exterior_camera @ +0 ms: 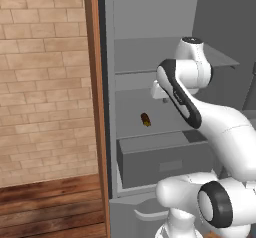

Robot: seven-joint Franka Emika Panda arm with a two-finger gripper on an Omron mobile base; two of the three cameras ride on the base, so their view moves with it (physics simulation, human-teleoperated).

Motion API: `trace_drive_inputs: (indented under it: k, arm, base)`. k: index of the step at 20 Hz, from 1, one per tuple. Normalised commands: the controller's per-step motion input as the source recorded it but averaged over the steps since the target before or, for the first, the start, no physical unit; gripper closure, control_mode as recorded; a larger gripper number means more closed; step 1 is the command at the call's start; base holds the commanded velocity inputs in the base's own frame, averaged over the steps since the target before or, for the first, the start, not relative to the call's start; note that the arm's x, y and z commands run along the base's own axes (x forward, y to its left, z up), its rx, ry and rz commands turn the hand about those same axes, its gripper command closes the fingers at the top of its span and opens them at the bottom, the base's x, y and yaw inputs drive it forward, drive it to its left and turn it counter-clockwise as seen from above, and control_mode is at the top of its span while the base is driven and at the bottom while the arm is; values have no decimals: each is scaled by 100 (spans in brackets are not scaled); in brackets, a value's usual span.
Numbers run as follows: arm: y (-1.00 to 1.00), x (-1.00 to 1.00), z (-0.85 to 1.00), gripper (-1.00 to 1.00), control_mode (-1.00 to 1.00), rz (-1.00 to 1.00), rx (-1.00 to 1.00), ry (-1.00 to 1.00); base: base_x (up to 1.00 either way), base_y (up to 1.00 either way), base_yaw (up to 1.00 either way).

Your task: Place the cold items (carrot and sweet potato) from the fridge in one tupperware on the dining counter. Place the warm items (kebab skewer and hot dog) in the stove area in another tupperware.

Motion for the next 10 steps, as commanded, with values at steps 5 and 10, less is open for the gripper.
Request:
trace_drive_inputs:
  k: [5, 10]
  arm:
    - [5, -52, -18, -100, -100, 0, -6, -27]
    - [11, -40, -98, -100, -100, -3, -8, -13]
  base:
    - [0, 0, 0]
    - [0, 0, 0]
